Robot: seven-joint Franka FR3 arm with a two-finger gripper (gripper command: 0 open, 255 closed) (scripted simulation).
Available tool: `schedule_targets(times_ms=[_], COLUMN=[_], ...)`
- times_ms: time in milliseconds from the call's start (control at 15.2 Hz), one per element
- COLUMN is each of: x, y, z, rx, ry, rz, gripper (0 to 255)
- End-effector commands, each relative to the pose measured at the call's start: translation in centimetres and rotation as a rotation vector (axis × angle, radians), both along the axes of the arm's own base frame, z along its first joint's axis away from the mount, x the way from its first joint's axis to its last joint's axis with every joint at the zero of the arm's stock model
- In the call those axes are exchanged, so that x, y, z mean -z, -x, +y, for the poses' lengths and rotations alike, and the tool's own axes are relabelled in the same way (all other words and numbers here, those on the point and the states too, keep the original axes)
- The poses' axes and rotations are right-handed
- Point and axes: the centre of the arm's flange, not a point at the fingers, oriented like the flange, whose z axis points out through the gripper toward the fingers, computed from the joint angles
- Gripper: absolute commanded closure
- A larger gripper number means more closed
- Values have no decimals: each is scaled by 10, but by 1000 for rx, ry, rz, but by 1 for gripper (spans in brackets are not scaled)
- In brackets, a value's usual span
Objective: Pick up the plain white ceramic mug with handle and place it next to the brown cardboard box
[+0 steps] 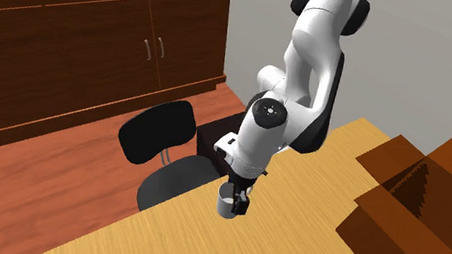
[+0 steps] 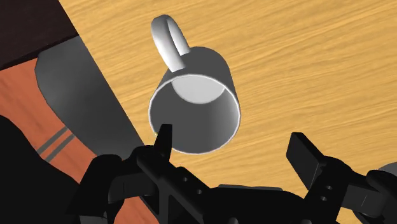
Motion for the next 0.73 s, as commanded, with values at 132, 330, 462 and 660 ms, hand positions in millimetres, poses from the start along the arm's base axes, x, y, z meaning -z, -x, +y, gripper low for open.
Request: schedule_targets(times_ms=[132,330,462,660], x=[20,36,44,44], y=[-2,-4,-4,-4], z=[8,7,6,6], rx=[7,7,7,7], ry=[-2,-2,-2,-3], rz=[3,3,3,3], gripper=[0,0,0,0])
